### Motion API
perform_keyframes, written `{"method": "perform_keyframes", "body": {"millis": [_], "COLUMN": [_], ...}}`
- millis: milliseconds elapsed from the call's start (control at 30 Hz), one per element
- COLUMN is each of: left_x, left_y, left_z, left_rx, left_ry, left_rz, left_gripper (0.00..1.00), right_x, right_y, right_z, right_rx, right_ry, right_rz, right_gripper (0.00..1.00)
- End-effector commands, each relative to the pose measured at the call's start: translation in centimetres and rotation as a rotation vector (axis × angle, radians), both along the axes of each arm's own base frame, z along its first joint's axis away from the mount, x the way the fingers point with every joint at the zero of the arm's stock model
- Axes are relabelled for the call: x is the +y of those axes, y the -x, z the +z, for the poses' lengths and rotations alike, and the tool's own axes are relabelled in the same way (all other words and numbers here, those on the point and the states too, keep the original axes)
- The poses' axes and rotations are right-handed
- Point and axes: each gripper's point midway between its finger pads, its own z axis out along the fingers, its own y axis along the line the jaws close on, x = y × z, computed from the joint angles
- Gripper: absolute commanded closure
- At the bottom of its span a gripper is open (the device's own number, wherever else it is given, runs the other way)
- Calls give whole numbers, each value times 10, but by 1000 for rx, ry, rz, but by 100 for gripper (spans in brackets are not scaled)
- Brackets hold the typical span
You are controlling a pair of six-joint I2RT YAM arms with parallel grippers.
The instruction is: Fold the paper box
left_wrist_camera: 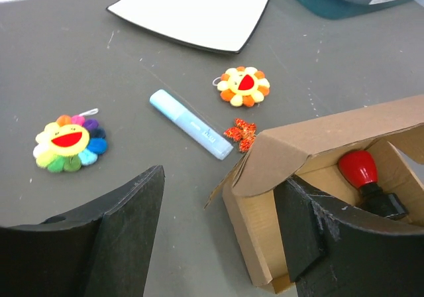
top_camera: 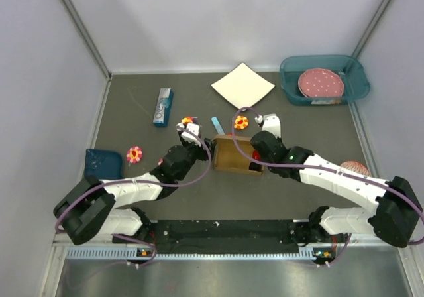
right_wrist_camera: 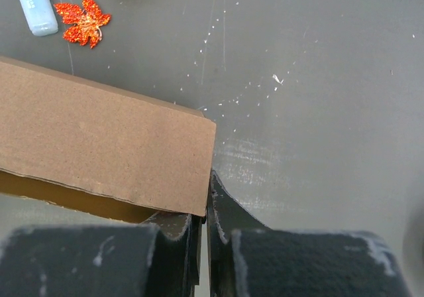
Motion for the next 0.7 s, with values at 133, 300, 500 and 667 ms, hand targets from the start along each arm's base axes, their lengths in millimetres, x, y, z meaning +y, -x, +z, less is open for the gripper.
{"method": "perform_keyframes", "body": {"millis": [133, 300, 500, 667], "left_x": [-16, -18, -17, -16], "left_y": [-3, -7, -4, 2], "left_z": [11, 1, -1, -1], "left_rx": [-109, -86, -55, -34], "left_ry": [-9, -15, 17, 49], "left_rz": [-131, -137, -133, -136], "left_gripper": [29, 31, 64, 82], "right_x": [4, 5, 7, 11], "right_y": [-2, -2, -2, -3], "right_z": [10, 10, 12, 15], "right_rx": [-25, -27, -29, -28], "right_ry": [-32, -34, -46, -82], "right_rz": [36, 46, 47, 36], "right_gripper": [100, 100, 100, 100]}}
